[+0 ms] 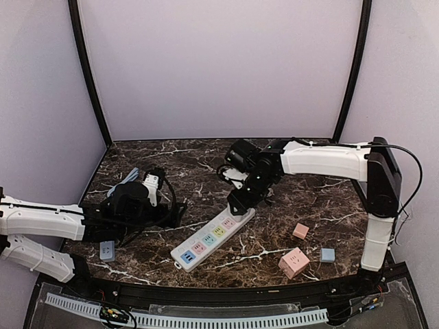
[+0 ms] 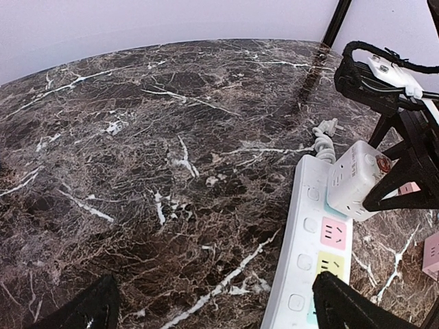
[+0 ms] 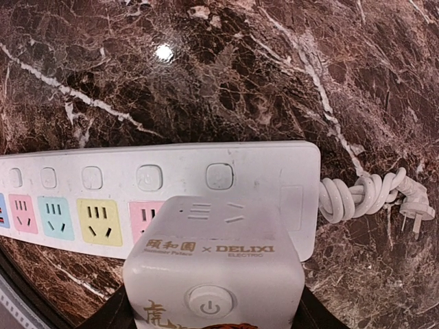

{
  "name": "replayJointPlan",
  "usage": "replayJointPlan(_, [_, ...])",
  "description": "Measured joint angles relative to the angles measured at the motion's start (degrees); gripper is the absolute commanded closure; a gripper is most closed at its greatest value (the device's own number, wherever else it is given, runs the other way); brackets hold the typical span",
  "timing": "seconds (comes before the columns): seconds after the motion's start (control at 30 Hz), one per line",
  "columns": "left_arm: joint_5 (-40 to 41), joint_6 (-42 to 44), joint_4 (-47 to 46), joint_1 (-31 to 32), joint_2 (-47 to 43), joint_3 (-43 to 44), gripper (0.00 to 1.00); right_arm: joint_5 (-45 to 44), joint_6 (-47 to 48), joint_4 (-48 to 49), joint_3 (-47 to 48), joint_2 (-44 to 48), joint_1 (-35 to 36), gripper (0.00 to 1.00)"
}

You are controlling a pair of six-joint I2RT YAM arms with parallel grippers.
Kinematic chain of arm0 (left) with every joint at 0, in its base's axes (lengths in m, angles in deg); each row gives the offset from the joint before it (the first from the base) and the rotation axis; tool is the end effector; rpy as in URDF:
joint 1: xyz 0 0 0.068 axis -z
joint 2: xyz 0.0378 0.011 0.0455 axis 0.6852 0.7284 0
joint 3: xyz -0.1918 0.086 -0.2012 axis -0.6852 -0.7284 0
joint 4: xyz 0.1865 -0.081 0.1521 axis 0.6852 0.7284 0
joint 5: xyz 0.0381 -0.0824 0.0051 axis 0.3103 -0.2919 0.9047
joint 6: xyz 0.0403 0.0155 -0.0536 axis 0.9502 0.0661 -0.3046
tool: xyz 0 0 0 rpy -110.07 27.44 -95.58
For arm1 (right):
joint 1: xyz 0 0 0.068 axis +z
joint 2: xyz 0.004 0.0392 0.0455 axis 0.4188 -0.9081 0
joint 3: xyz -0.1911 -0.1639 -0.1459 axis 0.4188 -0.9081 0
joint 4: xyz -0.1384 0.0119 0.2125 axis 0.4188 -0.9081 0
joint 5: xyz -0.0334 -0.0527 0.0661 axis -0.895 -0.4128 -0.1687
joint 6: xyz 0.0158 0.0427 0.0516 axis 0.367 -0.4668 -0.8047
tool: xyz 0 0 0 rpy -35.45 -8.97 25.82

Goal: Insert the plug

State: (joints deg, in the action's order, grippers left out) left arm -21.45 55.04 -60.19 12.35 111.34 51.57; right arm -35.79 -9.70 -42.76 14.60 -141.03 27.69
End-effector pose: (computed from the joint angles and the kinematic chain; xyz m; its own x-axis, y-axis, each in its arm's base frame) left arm 0.1571 -0.1910 0.2304 -0.4462 -0.0180 -0.8948 0.4136 0.8825 -0.2240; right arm 0.2470 0.3206 0.2288 -0.7110 -0.6123 -0.3457 -0.6676 0.7422 0.0586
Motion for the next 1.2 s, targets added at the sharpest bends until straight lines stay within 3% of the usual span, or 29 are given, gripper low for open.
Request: replayJointPlan(1.2, [-1.05, 0.02, -0.42, 0.0, -0.04, -0.33, 0.01, -0.74, -0.22, -3.1, 5.2, -4.5, 0.0, 1.0])
